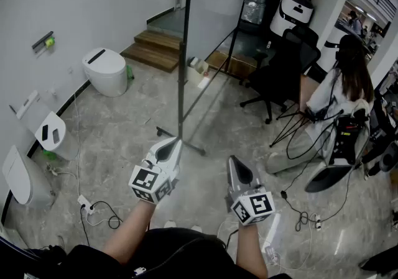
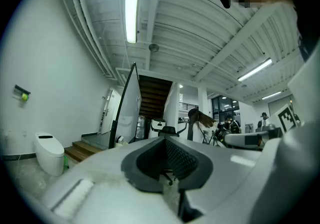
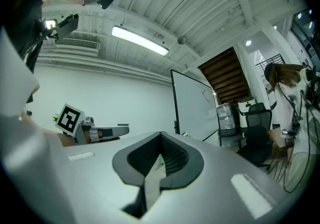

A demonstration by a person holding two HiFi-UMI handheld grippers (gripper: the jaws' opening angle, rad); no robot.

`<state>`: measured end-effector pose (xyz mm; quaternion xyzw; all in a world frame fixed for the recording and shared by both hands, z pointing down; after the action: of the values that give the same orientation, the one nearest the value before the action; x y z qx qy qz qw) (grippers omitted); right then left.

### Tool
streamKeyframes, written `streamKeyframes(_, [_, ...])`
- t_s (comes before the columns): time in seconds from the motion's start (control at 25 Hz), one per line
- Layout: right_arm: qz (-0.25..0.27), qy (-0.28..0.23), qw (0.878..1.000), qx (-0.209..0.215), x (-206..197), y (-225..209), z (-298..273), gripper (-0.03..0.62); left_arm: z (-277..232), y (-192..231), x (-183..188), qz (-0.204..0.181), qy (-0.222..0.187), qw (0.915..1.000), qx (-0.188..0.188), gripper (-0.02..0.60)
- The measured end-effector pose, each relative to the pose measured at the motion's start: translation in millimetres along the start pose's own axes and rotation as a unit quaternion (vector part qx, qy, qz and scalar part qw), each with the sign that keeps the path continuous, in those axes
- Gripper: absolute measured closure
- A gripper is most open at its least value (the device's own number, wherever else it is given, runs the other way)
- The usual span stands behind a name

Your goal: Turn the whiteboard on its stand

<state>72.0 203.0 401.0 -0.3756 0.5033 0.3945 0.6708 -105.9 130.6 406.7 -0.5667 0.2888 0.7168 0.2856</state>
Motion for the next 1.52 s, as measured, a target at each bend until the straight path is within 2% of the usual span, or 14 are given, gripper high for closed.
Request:
streamKeyframes(0.16, [-0.001, -0.002, 1.000, 0.000, -1.6, -3.1, -1.6, 0.586, -3.2, 0.5, 7.8, 0.003, -0.002, 1.0000, 0.007, 0.578])
streamKeyframes(0.76, [-0.027, -0.013, 0.999, 0.022, 3.0, -39.6, 13.9, 0.585, -24.6, -24.5, -4.7, 0.000, -0.004, 0.9997, 0.023, 0.578])
streamKeyframes(1.04, [-0.027, -0.006, 0.999, 0.041, -1.2, -49.1, 17.2, 0.585, -32.3, -34.3, -6.2, -0.015, -0.004, 0.9992, 0.037, 0.578])
streamKeyframes(1.16, [-0.031, -0.005, 0.998, 0.046, -3.3, -51.4, 14.0, 0.585, -33.4, -31.6, -10.6, -0.018, -0.001, 0.9988, 0.046, 0.578])
streamKeyframes(1.32, [-0.020, -0.004, 0.998, 0.061, -0.6, -52.3, -1.4, 0.585, -41.7, -21.0, -4.4, -0.002, -0.009, 0.9985, 0.053, 0.582])
streamKeyframes(1.52, [-0.004, 0.003, 0.998, 0.066, -2.4, -60.2, -16.5, 0.585, -55.8, -6.1, -12.4, 0.000, -0.014, 0.9987, 0.050, 0.582])
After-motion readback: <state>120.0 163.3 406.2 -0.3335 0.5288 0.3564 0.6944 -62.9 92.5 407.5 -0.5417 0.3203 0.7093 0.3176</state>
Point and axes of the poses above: the fingertips, and each gripper's own axes: z backward along the fingers, y to its left, x out of its top, the point moved 3 cm from there along z, backward along the fingers, and after that the axes turned 8 degrees about -y, right-handed, at the moved point
